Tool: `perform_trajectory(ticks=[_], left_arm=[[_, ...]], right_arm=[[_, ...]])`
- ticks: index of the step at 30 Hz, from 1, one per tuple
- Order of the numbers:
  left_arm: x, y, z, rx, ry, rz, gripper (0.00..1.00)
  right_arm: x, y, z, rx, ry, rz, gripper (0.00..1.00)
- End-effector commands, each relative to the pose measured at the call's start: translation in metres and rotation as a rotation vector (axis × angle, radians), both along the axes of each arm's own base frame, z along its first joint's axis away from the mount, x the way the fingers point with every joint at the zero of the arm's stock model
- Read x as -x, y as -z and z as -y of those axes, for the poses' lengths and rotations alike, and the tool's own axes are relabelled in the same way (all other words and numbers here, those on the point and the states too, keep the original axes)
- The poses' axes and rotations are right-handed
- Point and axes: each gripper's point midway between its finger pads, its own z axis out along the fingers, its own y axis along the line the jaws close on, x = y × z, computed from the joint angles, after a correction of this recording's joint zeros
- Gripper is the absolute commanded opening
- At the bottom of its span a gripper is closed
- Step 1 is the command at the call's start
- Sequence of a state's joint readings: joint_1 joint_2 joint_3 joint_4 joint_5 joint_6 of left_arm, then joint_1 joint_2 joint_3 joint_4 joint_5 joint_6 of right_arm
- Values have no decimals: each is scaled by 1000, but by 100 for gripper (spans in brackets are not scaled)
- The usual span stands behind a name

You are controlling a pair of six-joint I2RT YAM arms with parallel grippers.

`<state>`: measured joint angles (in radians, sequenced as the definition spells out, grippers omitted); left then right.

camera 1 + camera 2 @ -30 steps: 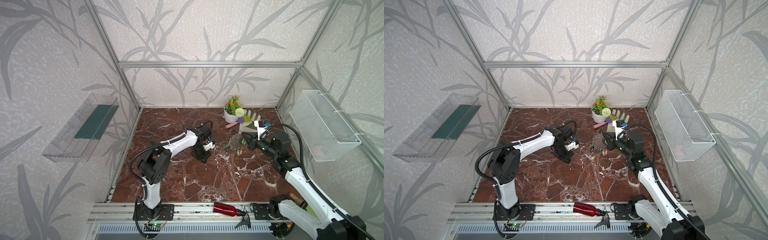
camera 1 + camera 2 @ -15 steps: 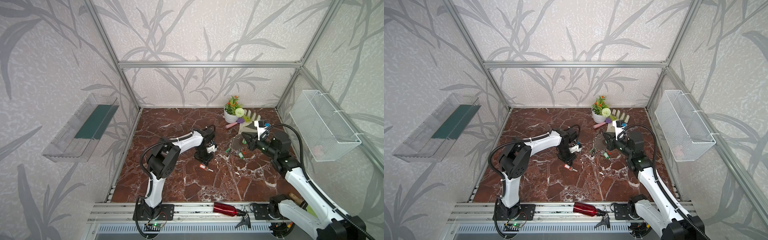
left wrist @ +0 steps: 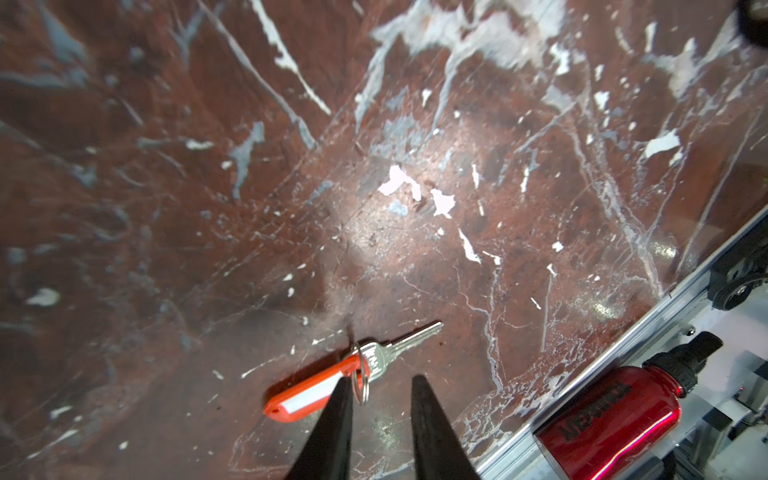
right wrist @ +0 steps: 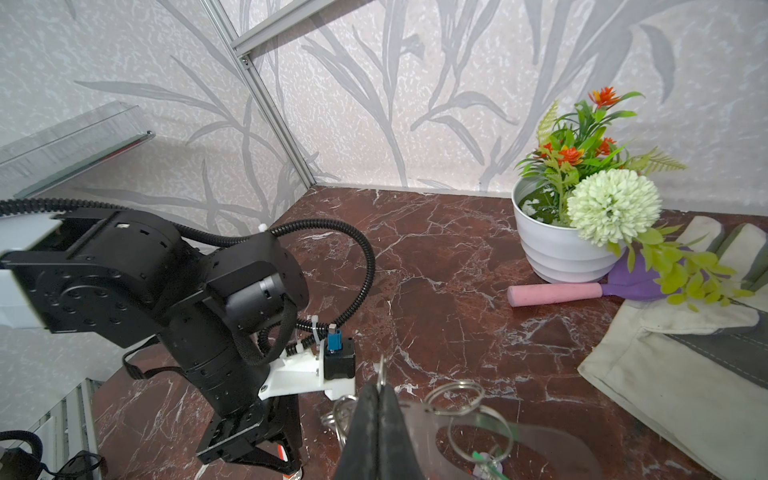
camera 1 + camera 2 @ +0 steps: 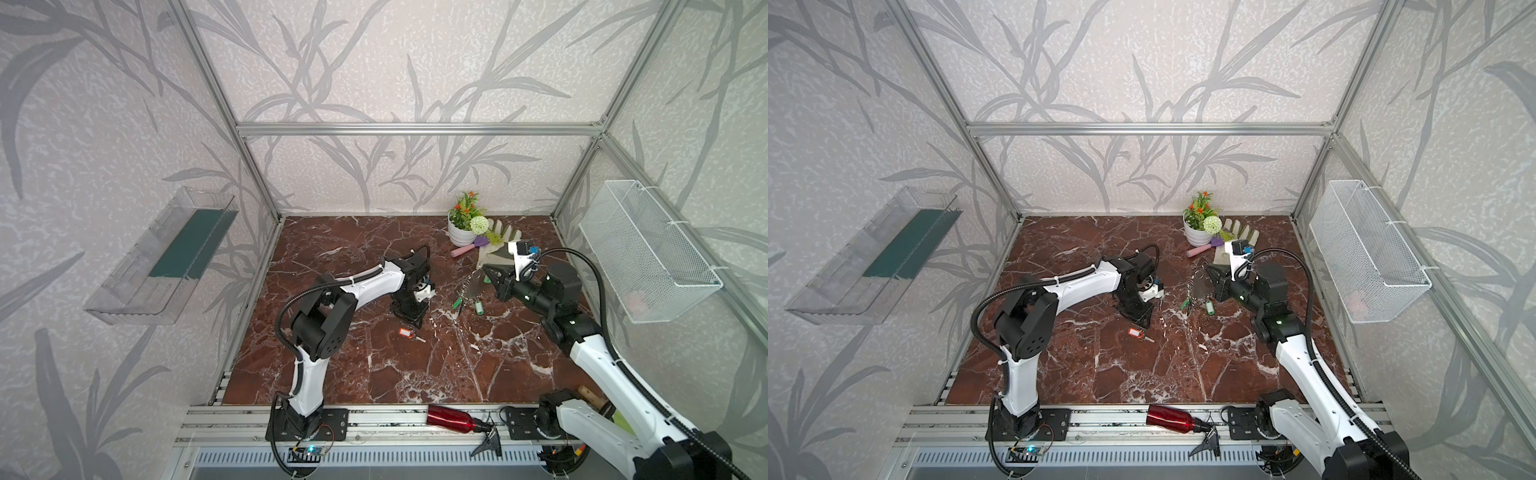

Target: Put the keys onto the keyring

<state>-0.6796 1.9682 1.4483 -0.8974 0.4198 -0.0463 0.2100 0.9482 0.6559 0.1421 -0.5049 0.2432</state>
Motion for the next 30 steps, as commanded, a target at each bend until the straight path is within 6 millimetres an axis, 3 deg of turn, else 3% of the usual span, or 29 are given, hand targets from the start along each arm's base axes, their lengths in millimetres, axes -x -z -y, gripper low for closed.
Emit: perform_trajectory(ticks=[1, 6, 9, 12, 17, 23, 30], left_arm=[[-9, -26, -1, 52, -31, 128, 31], [-2, -41, -6, 240, -85, 331, 36], [-4, -46, -10, 348, -145, 529, 48], [1, -45, -12, 404, -163, 666, 50], [14, -28, -11, 430, -134, 731, 46], [4, -27, -12, 383, -135, 770, 36], [0, -36, -12, 337, -89, 789, 34]], right_arm=[[2, -18, -4, -34, -27, 57, 0], [2, -20, -5, -36, -31, 60, 0], [3, -21, -6, -42, -36, 60, 0], [5, -20, -6, -45, -40, 56, 0], [6, -18, -6, -49, -43, 51, 0], [4, -18, -7, -53, -47, 49, 0], [5, -22, -8, -53, -54, 53, 0]])
